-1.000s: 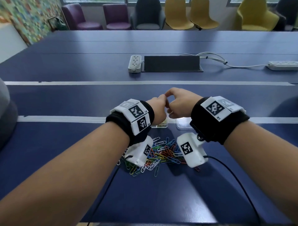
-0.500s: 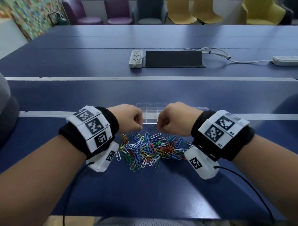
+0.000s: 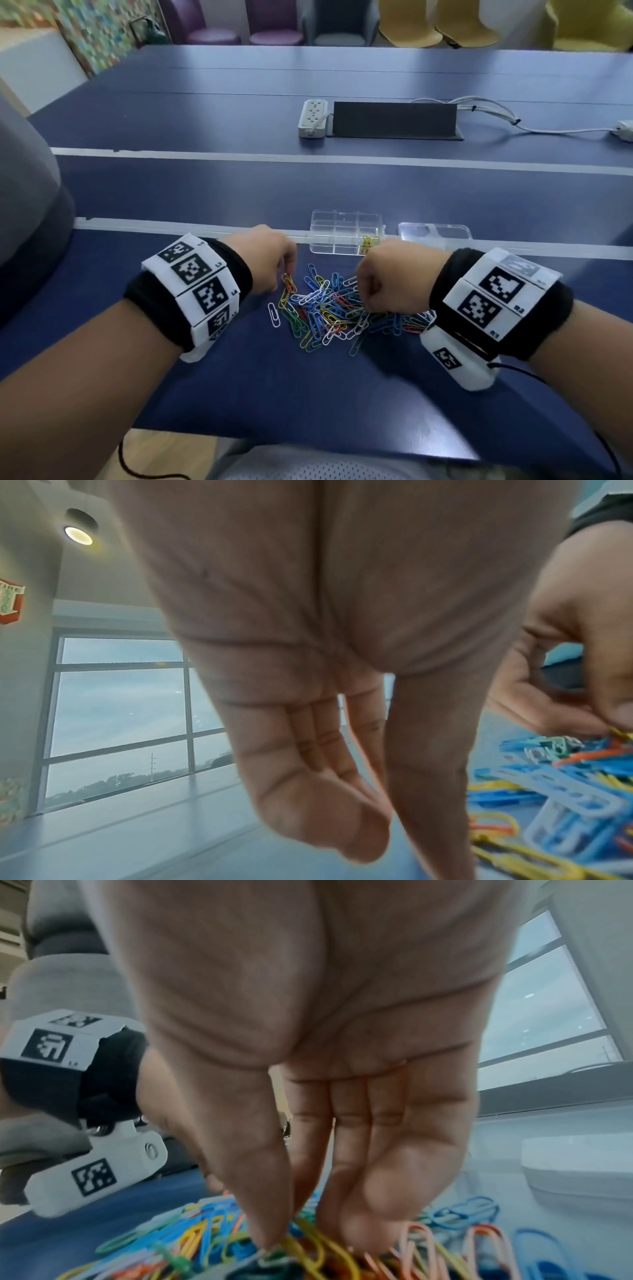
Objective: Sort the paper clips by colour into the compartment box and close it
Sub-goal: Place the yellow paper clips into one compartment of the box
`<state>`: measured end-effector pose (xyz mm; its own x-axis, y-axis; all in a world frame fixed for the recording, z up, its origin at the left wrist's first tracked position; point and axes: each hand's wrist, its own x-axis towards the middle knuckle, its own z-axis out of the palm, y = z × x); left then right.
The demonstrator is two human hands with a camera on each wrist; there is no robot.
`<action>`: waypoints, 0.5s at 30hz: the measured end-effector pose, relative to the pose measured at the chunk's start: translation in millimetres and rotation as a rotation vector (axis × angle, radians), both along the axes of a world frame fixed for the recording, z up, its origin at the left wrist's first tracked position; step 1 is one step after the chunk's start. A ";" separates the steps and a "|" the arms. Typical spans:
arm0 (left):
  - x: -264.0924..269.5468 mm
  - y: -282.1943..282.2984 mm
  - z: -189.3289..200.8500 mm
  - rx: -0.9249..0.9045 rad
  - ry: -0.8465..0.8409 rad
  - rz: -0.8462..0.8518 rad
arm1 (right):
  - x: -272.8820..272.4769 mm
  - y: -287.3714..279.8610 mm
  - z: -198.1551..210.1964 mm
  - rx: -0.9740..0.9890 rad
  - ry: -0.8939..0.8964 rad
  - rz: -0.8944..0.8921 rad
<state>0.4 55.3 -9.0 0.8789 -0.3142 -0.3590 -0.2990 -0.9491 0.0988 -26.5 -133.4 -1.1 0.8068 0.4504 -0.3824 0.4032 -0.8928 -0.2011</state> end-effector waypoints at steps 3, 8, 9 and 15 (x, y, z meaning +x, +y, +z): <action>0.6 3.2 -3.6 0.000 0.003 -0.014 | 0.3 -3.3 3.9 0.040 -0.020 -0.048; 1.4 6.3 -4.4 -0.054 -0.009 -0.023 | 4.3 -6.4 6.5 0.171 -0.027 -0.131; 1.6 5.9 -4.6 -0.056 -0.014 -0.026 | 4.9 -6.1 6.1 0.184 -0.036 -0.141; 0.8 3.5 -2.7 -0.060 -0.052 -0.061 | 1.5 -1.6 2.2 0.221 0.006 -0.173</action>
